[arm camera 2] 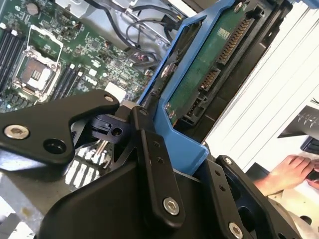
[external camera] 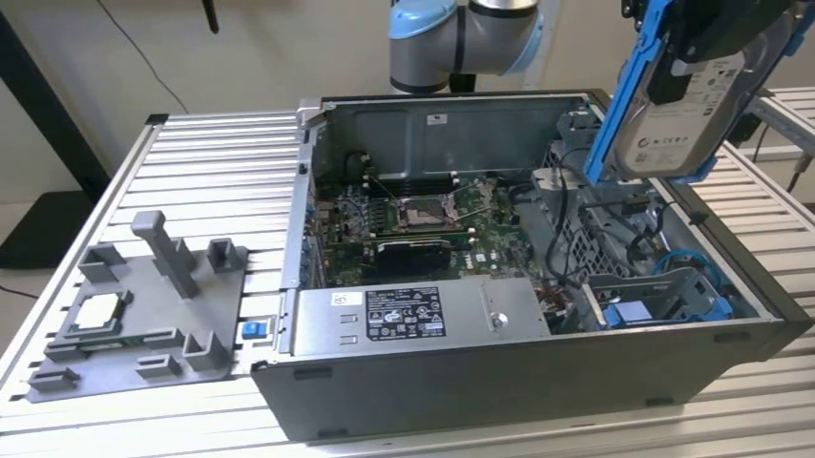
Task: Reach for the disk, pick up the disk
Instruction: 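Pick up the disk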
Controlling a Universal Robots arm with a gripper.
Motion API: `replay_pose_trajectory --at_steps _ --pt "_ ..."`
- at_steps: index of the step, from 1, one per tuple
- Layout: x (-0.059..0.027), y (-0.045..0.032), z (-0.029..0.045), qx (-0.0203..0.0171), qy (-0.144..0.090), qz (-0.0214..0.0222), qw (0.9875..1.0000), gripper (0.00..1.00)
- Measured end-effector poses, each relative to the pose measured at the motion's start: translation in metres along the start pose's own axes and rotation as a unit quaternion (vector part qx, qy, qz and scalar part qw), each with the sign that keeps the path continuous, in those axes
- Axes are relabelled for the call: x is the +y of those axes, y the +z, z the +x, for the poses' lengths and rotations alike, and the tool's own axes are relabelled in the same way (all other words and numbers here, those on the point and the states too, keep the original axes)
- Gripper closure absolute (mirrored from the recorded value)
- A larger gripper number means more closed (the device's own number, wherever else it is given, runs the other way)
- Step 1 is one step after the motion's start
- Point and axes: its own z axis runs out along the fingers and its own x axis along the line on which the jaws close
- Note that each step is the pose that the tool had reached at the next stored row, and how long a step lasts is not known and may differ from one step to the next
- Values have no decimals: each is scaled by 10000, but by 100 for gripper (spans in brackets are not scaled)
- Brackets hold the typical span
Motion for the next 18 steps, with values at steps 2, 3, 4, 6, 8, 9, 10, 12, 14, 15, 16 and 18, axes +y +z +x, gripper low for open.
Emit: replay_pose_trajectory --at_steps 2,3,4,6,8,9,10,12,14,15,16,18 --pt "1 0 40 0 0 -1 10000 100" --pt "1 0 59 0 0 -1 10000 100" --pt "1 0 78 1 0 -1 10000 100" --pt "1 1 115 0 0 -2 10000 100" --pt "2 2 153 0 0 -3 10000 100" --pt "2 3 171 0 0 -3 10000 100" --pt "2 3 189 0 0 -3 10000 100" --pt "3 4 227 0 0 -4 10000 100" --pt "4 6 268 0 0 -5 10000 100" --pt "4 7 288 0 0 -5 10000 100" --pt "4 8 308 0 0 -5 10000 100" --pt "3 10 347 0 0 -6 10000 100"
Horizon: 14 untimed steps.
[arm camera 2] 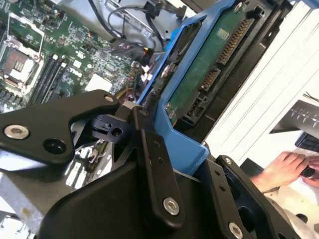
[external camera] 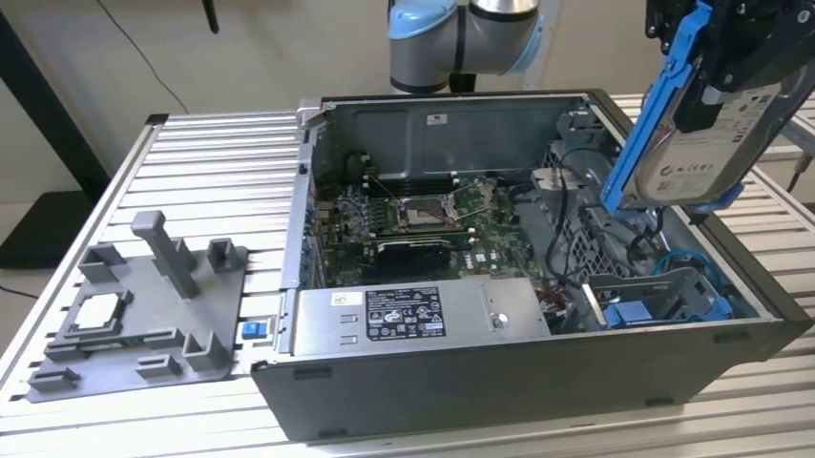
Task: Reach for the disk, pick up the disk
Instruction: 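Pick up the disk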
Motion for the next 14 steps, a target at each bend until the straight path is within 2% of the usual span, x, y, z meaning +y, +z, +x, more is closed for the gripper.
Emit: replay_pose_trajectory --at_steps 14 --pt "-1 29 252 0 1 -4 10000 100"
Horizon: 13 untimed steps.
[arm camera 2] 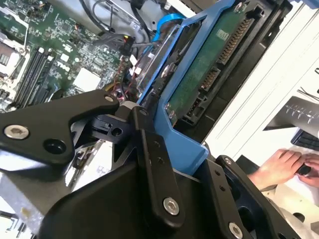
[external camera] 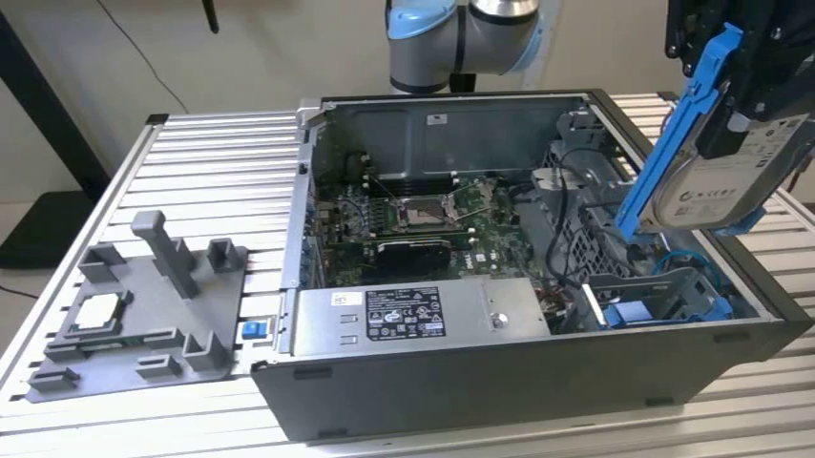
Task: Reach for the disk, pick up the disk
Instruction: 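Pick up the disk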
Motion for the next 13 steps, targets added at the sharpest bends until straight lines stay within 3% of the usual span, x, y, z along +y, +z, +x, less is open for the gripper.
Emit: replay_pose_trajectory --at_steps 13 --pt "23 120 183 -1 0 2 10000 100"
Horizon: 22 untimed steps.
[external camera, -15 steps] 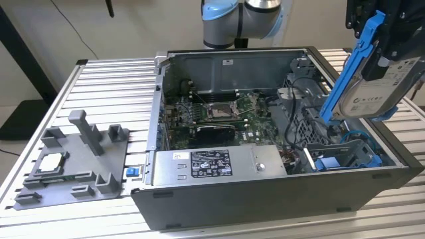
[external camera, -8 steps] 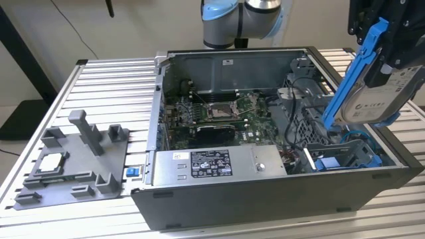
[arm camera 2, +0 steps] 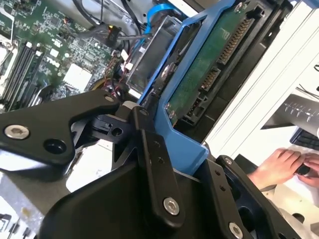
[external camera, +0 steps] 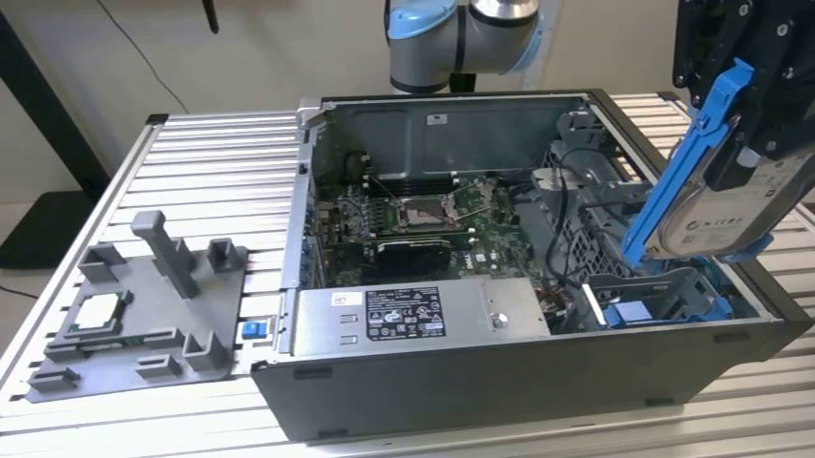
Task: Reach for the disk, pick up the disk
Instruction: 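Pick up the disk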
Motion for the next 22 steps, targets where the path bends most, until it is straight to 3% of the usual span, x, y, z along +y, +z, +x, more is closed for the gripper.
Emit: replay_pose_trajectory --at_steps 14,22 --pt "39 246 45 1 -1 23 10000 100" --pt "51 316 46 2 -1 23 10000 100"
